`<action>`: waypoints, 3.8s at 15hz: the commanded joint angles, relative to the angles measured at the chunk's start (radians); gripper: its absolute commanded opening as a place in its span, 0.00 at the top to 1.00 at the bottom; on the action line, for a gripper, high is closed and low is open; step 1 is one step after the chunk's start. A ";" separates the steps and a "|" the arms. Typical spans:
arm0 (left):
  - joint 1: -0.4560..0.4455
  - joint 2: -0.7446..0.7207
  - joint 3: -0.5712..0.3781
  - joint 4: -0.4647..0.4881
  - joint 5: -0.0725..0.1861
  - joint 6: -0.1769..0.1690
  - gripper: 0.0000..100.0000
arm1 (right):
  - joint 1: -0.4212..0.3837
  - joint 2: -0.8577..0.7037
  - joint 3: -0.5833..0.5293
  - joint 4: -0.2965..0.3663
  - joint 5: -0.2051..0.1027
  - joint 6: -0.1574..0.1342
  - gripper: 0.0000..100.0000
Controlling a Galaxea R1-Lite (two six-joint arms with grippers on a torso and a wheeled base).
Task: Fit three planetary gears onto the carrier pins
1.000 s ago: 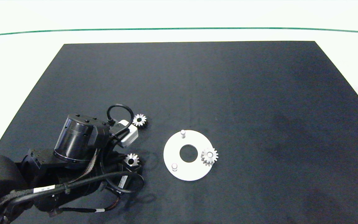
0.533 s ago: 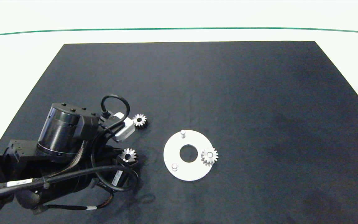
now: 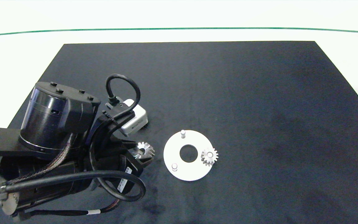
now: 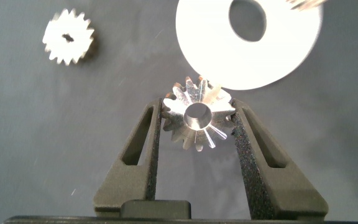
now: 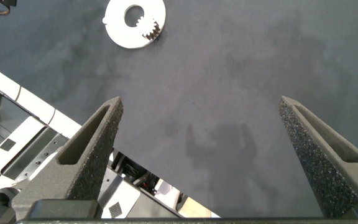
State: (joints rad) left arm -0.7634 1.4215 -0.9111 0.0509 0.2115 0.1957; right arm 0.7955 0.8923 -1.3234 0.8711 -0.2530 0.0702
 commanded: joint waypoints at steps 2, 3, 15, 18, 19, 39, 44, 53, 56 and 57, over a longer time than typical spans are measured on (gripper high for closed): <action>-0.080 0.028 -0.048 0.001 0.006 0.004 0.93 | 0.002 0.000 0.000 0.003 -0.002 0.000 0.00; -0.093 0.040 -0.048 0.001 0.008 0.004 0.93 | 0.002 0.000 0.000 0.003 -0.002 0.000 0.00; -0.131 0.149 -0.127 0.072 0.017 0.007 0.93 | 0.002 0.002 0.000 0.003 -0.002 -0.003 0.00; -0.140 0.172 -0.157 0.073 0.022 0.008 0.93 | 0.001 0.000 0.000 0.003 -0.002 -0.003 0.00; -0.139 0.185 -0.166 0.073 0.029 0.039 0.93 | 0.002 0.000 0.000 0.003 -0.002 -0.003 0.00; -0.114 0.214 -0.152 0.070 0.032 0.116 0.93 | 0.002 0.000 0.000 -0.012 -0.002 -0.007 0.00; -0.116 0.234 -0.155 0.069 0.032 0.114 0.93 | 0.013 0.000 0.000 -0.014 -0.002 -0.007 0.00; -0.120 0.255 -0.161 0.066 0.032 0.113 0.93 | 0.014 0.005 0.000 -0.015 -0.002 -0.007 0.00; -0.120 0.257 -0.164 0.064 0.032 0.113 0.93 | 0.013 0.007 0.000 -0.015 -0.002 -0.007 0.00; -0.120 0.258 -0.164 0.061 0.032 0.113 0.93 | 0.014 0.005 0.000 -0.015 -0.002 -0.007 0.00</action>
State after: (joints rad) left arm -0.8836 1.6770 -1.0747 0.1087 0.2423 0.3068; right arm 0.8087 0.8972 -1.3238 0.8509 -0.2530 0.0623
